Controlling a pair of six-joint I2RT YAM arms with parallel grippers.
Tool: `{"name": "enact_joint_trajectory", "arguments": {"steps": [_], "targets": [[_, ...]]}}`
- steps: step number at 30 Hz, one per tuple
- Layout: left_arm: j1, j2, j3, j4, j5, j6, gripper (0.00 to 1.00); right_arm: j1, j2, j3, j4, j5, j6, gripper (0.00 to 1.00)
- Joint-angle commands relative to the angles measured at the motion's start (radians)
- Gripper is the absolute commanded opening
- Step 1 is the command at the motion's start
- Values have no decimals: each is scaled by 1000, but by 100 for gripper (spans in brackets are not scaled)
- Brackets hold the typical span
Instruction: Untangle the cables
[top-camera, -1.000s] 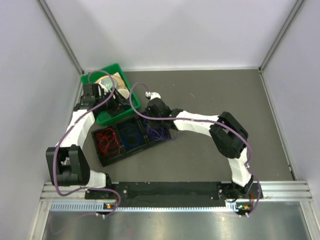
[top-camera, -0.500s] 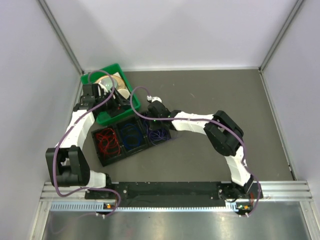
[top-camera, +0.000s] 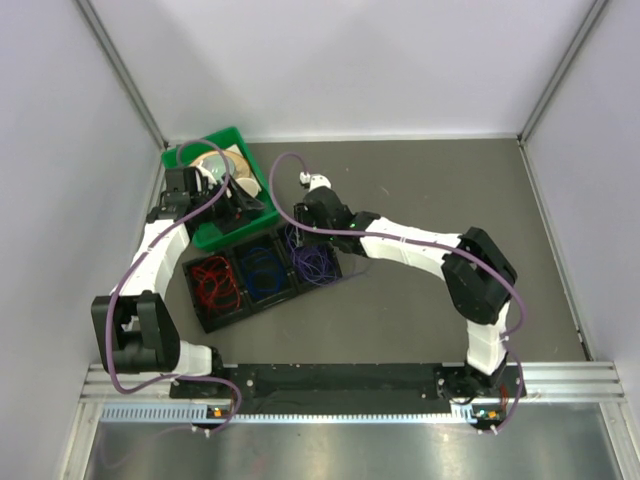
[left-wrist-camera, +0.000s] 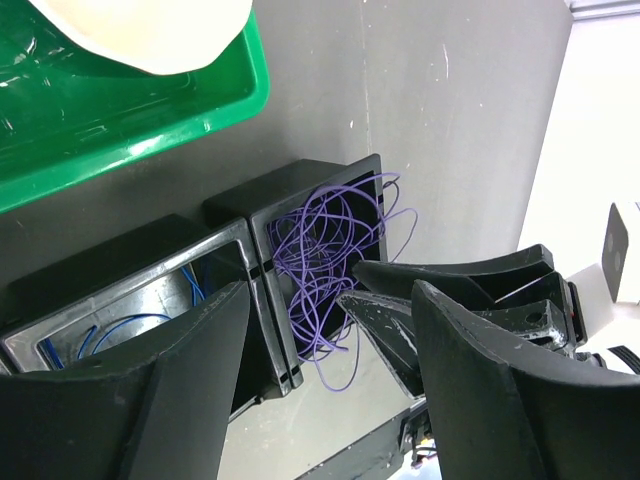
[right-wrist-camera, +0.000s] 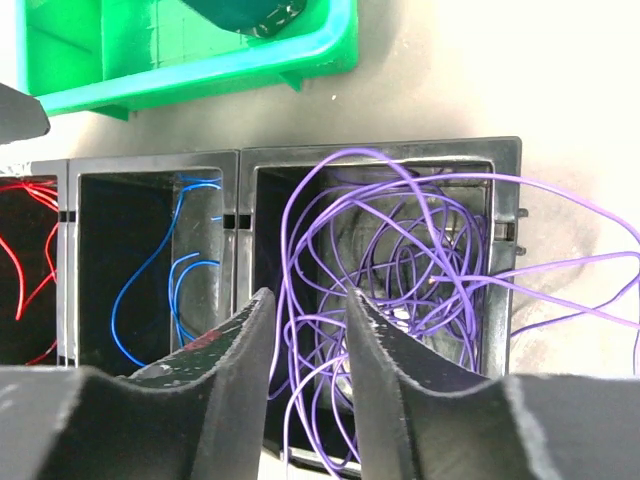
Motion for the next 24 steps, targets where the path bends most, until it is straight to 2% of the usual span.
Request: {"name": "enact_joint_trajectory", "arguments": {"steps": [1, 8, 9, 11, 12, 13, 16, 21, 24], "targets": [[4, -15, 4, 42, 21, 11, 71, -7, -52, -4, 15, 24, -11, 37], [4, -46, -15, 44, -8, 21, 72, -7, -133, -44, 23, 67, -8, 47], [4, -49, -15, 42, -19, 26, 72, -7, -147, -53, 21, 79, -11, 54], [4, -48, -9, 36, -23, 32, 72, -7, -196, -79, 21, 105, -5, 61], [4, -46, -10, 42, -4, 34, 71, -7, -212, -91, 27, 107, -1, 78], [3, -46, -22, 56, 12, 32, 70, -7, -228, -113, 37, 99, 1, 83], [3, -46, -61, 99, 38, 5, 70, -7, -252, -166, 49, 84, 16, 88], [3, -43, -64, 82, 17, 21, 70, -6, -359, -289, 81, 165, 50, 91], [3, -35, -44, 69, 1, 26, 70, -6, -437, -387, 45, 309, 108, 91]]}}
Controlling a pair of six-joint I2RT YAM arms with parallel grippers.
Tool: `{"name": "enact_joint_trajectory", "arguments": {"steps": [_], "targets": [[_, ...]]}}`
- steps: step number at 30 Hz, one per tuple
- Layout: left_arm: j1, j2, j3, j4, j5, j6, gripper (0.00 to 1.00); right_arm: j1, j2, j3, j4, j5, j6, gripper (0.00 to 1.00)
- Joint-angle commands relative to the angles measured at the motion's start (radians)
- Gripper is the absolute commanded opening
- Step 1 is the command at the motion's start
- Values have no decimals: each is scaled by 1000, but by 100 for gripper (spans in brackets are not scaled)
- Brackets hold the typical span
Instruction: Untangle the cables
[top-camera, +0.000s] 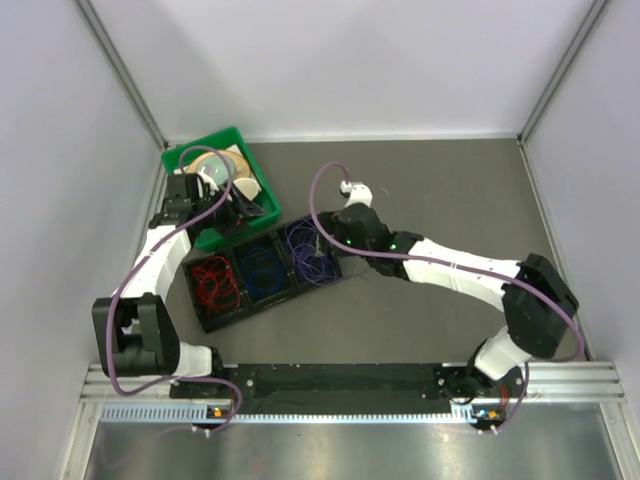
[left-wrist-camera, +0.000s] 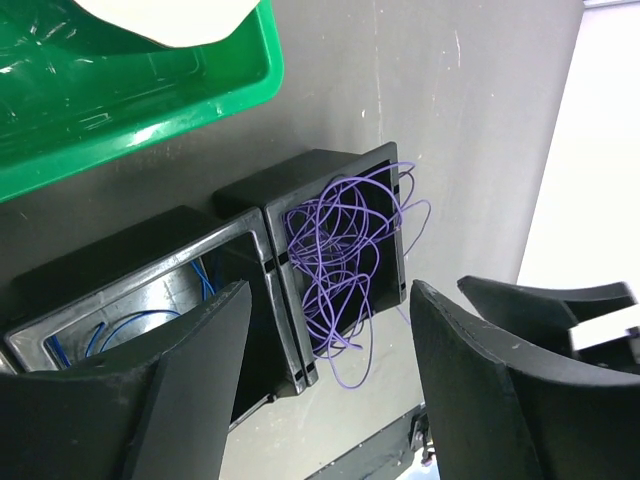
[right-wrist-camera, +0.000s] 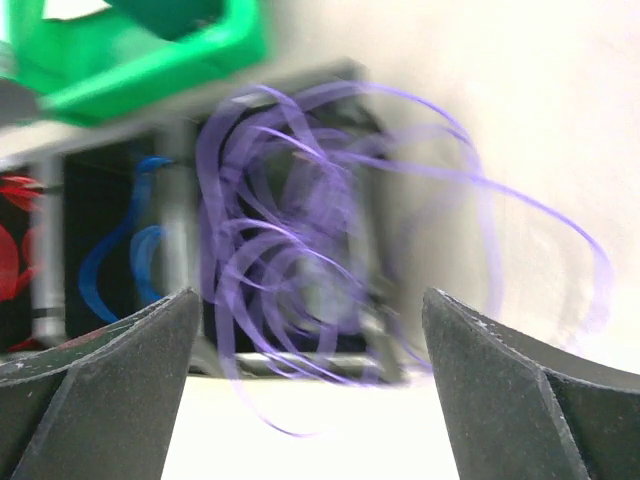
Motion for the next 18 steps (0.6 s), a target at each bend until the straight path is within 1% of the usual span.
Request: {"name": "enact_joint_trajectory", "arguments": {"steps": [1, 2, 3, 6, 7, 11, 12, 14, 16, 18], "targets": [[3, -15, 30, 27, -4, 13, 70, -6, -130, -136, -15, 222, 85, 90], [1, -13, 33, 31, -6, 10, 70, -6, -141, -151, -33, 302, 93, 88], [3, -10, 36, 31, -7, 6, 70, -7, -134, -152, -97, 328, 102, 88], [1, -3, 42, 43, -7, -1, 70, -7, -80, -116, -182, 361, 105, 88], [3, 2, 43, 42, -4, -3, 70, -7, -42, -97, -182, 358, 99, 88], [3, 25, 57, 48, 7, -18, 70, -26, 49, -66, -162, 315, 61, 93], [3, 27, 63, 48, 10, -20, 70, -38, 61, -63, -150, 293, 50, 96], [3, 25, 79, 37, 2, -12, 70, -85, 93, -65, -110, 222, 30, 99], [3, 25, 88, 22, -7, 3, 70, -122, 119, -59, -86, 163, 10, 99], [4, 30, 91, 17, -9, 13, 70, -138, 167, -28, -85, 152, -16, 99]]}}
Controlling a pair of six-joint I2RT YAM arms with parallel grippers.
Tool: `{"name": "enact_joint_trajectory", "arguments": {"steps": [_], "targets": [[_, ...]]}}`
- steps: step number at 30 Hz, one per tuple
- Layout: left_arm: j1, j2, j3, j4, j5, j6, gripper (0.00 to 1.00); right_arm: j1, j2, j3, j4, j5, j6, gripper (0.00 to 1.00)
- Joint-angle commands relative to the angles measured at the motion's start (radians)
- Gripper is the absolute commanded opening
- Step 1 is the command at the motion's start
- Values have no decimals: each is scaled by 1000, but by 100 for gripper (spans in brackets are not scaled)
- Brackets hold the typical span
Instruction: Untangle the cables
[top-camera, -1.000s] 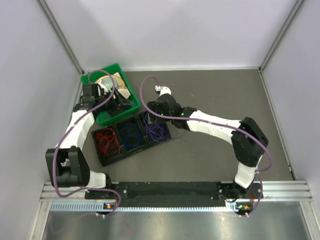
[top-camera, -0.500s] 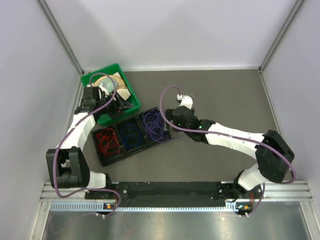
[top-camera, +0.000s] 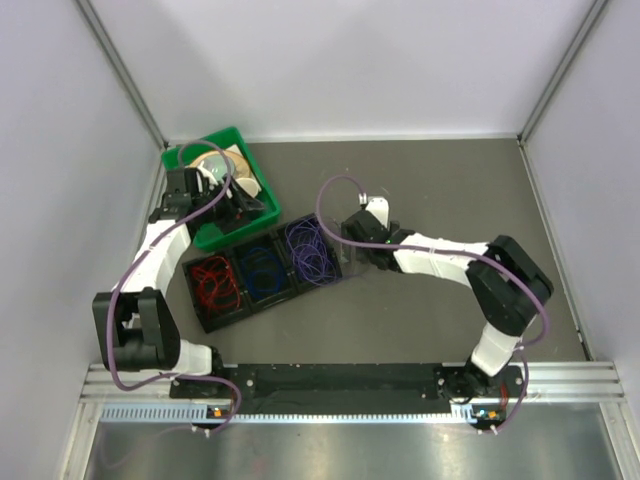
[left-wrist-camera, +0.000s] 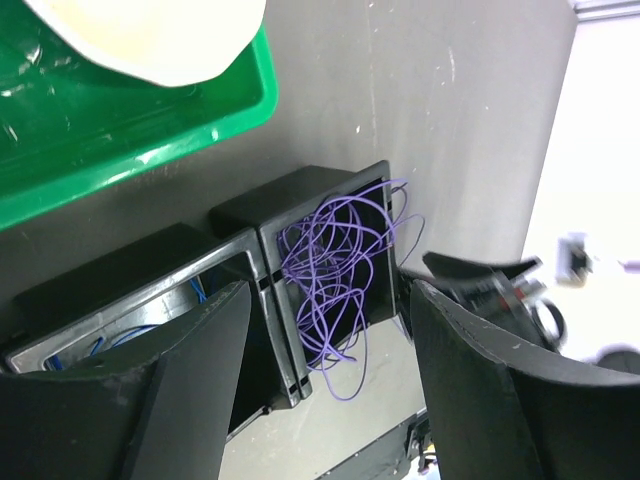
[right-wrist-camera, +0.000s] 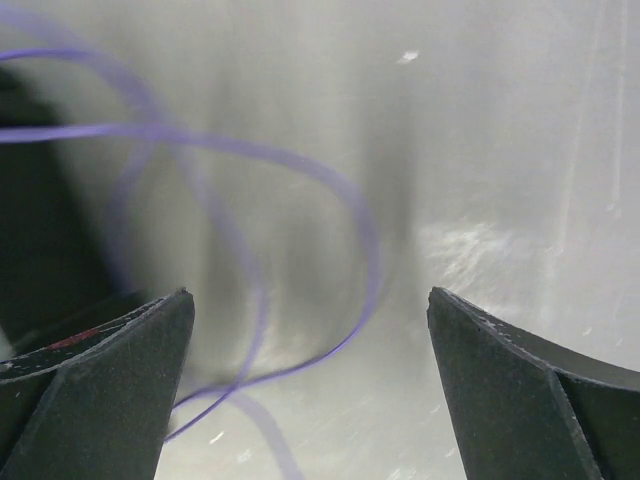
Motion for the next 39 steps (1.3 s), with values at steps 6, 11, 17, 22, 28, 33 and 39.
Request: {"name": "enact_joint_trajectory", "arguments": {"steps": [6, 11, 17, 22, 28, 33, 39], "targets": [[3, -16, 48, 2, -9, 33, 70, -56, 120, 130, 73, -81, -119, 99], [3, -7, 48, 8, -2, 36, 70, -59, 157, 167, 69, -67, -102, 81], [3, -6, 54, 5, 1, 36, 71, -58, 154, 164, 103, -73, -95, 63], [3, -15, 40, 6, -2, 33, 70, -58, 157, 167, 110, -87, -112, 54], [3, -12, 37, 6, 4, 35, 70, -58, 203, 181, 115, -99, -142, 66], [3, -18, 36, 12, 7, 32, 70, -59, 194, 170, 127, -86, -128, 42], [3, -33, 23, 15, 9, 32, 70, -58, 160, 193, 97, -92, -158, 0]]}}
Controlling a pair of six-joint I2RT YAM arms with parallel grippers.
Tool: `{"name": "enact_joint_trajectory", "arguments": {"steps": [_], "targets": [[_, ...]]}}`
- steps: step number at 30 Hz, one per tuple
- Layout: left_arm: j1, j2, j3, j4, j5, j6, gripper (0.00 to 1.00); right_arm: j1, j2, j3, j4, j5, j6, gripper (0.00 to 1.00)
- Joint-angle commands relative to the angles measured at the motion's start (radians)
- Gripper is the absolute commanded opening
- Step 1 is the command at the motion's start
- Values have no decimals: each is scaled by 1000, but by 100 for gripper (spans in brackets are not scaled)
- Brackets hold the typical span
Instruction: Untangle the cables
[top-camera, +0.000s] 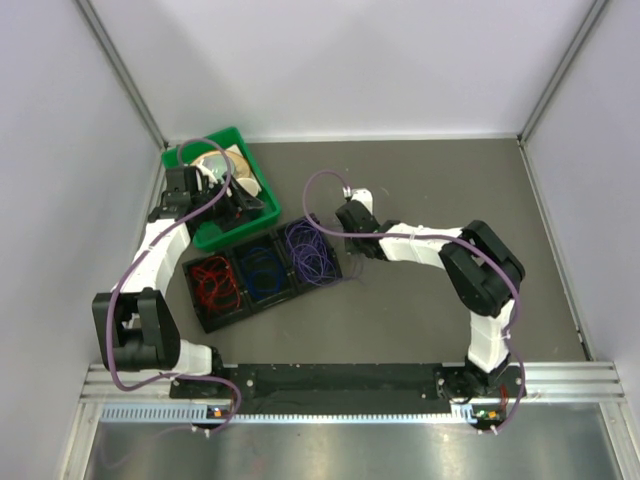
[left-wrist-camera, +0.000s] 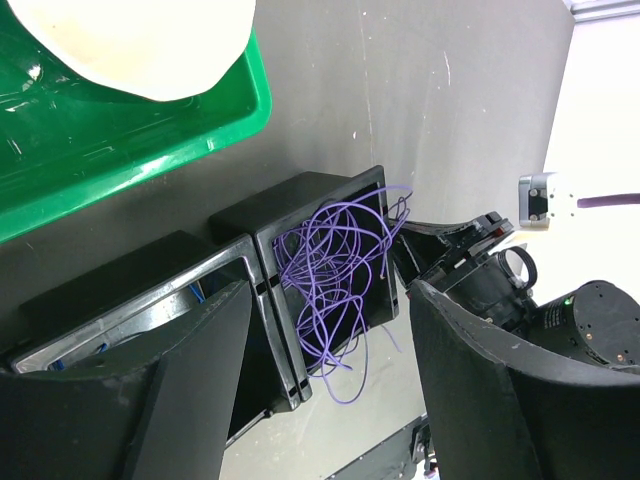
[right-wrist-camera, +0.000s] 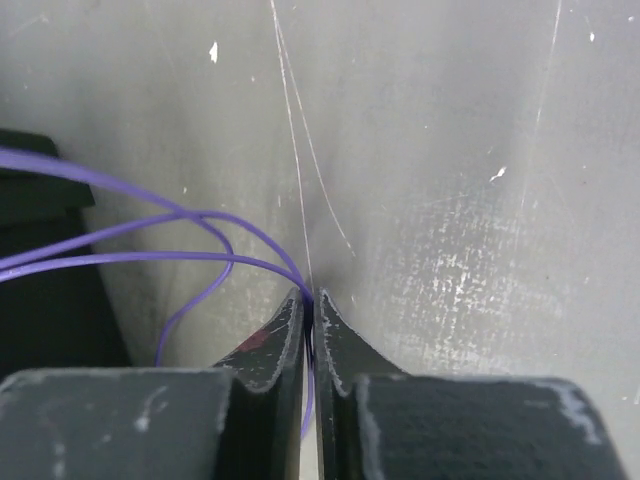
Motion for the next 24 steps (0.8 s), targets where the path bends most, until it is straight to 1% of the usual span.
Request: {"name": "enact_joint_trajectory", "arguments": {"steps": [1, 8, 11, 14, 16, 19, 24], "targets": [[3, -40, -1, 19, 9, 17, 70, 3, -59, 53, -2, 5, -30, 0], [4, -40, -7, 11, 10, 36, 70, 1, -151, 102, -61, -27, -49, 0], [0, 0, -5, 8, 62, 60, 71, 4, -139, 187, -159, -80, -41, 0], [-23, 55, -10, -3, 59, 77, 71, 14, -134, 234, -202, -114, -30, 0], [-45, 67, -27, 20, 59, 79, 70, 20, -136, 254, -215, -139, -18, 0], [-48, 86, -47, 38, 53, 72, 71, 23, -124, 294, -224, -191, 26, 0], [-46, 101, -48, 45, 10, 53, 70, 57, -85, 369, -213, -214, 91, 0]]}}
